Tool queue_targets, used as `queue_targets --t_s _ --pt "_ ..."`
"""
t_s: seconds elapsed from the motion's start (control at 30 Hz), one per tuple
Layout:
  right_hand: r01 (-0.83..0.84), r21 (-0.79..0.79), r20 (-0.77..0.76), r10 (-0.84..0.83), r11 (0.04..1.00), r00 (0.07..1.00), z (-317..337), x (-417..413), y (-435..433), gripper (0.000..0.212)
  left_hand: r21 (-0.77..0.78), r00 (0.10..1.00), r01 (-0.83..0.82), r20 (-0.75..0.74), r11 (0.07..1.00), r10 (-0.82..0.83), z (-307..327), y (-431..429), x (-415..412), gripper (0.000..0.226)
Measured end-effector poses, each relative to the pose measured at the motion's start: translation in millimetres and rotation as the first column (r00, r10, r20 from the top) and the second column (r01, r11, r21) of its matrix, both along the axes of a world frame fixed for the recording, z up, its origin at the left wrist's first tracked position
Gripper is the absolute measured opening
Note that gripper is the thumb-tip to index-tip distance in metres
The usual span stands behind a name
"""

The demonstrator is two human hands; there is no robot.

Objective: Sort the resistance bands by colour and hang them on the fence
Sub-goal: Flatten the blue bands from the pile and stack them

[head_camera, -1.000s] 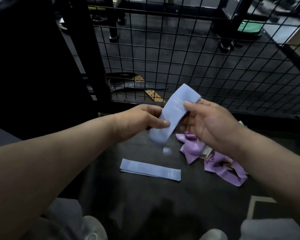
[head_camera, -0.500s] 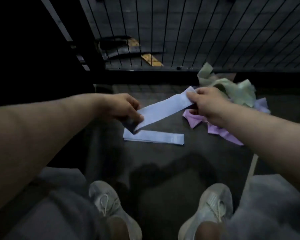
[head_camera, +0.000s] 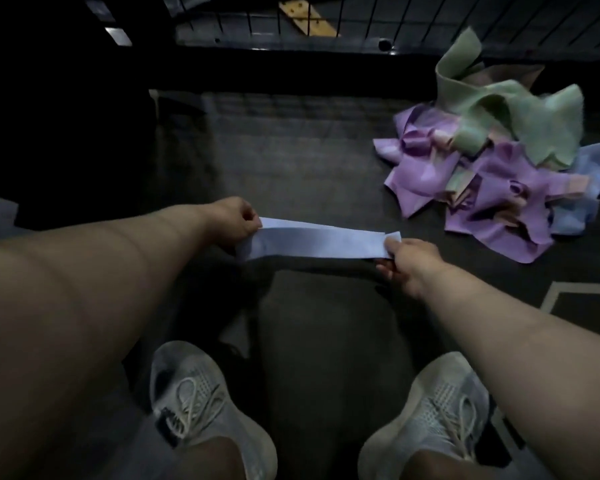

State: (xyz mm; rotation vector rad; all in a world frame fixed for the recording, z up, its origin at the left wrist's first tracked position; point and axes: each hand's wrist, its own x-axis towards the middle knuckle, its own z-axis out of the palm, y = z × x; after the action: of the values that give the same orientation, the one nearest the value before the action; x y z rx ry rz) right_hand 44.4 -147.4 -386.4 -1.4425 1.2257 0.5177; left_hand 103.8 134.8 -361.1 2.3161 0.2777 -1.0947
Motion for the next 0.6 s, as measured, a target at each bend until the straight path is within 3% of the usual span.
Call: queue_targets --t_s 0.2,0.4,0.5,0.6 --pt "-0.114 -0.109 -0.015 0.113 0.987 0.993 -32 -5 -1 0.008 0.045 0.962 -0.073 0.268 0.996 0.058 -33 -1 13 0.015" --pt "-0.27 -0.27 0.076 0.3 0.924 0.951 -48 2 -1 0.011 0.091 0.947 -0.166 0.291 0.982 0.133 -62 -3 7 0.012" --pt "-0.518 -0.434 -0.022 0.566 0.737 0.824 -48 1 -6 0.028 0.147 0.951 -0.148 0.293 0.978 0.1 -71 -2 4 0.017" --pt "-0.688 -0.593 -0.136 0.791 0.418 0.597 -42 -3 -7 0.059 0.335 0.948 0.076 0.267 0.939 -0.173 -68 -1 -3 0.025"
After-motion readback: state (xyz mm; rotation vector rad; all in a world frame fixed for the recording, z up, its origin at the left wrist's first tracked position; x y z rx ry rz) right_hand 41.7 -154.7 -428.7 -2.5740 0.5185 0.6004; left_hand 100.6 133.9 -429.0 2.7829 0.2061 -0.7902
